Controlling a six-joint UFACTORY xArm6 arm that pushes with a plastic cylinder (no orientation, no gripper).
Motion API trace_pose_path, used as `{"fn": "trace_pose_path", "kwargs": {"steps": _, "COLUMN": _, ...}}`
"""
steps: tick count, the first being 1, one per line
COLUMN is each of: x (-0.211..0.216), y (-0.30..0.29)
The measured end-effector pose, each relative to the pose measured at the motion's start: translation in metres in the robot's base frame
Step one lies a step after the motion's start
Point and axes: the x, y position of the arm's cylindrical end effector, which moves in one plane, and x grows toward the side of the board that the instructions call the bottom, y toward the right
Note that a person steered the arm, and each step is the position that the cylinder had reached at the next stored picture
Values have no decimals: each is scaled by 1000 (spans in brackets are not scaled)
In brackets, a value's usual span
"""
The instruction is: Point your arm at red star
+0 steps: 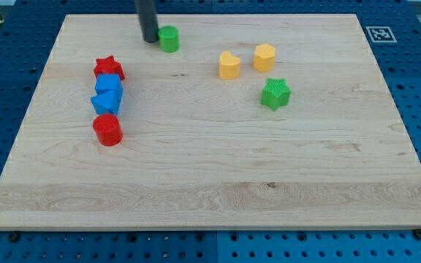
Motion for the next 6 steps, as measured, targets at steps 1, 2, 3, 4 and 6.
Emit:
{"fn": "trace_pose_path", "kwargs": {"steps": 1, "x": 0, "y": 34}}
{"fn": "trace_pose_path", "kwargs": {"steps": 2, "x": 0, "y": 55}}
{"fn": "trace_pose_path", "kwargs": {"steps": 3, "x": 0, "y": 44}}
{"fn": "trace_pose_path", "kwargs": {"steps": 4, "x": 0, "y": 11}}
{"fn": "trace_pose_path", "kwargs": {"steps": 6, "x": 39, "y": -69}}
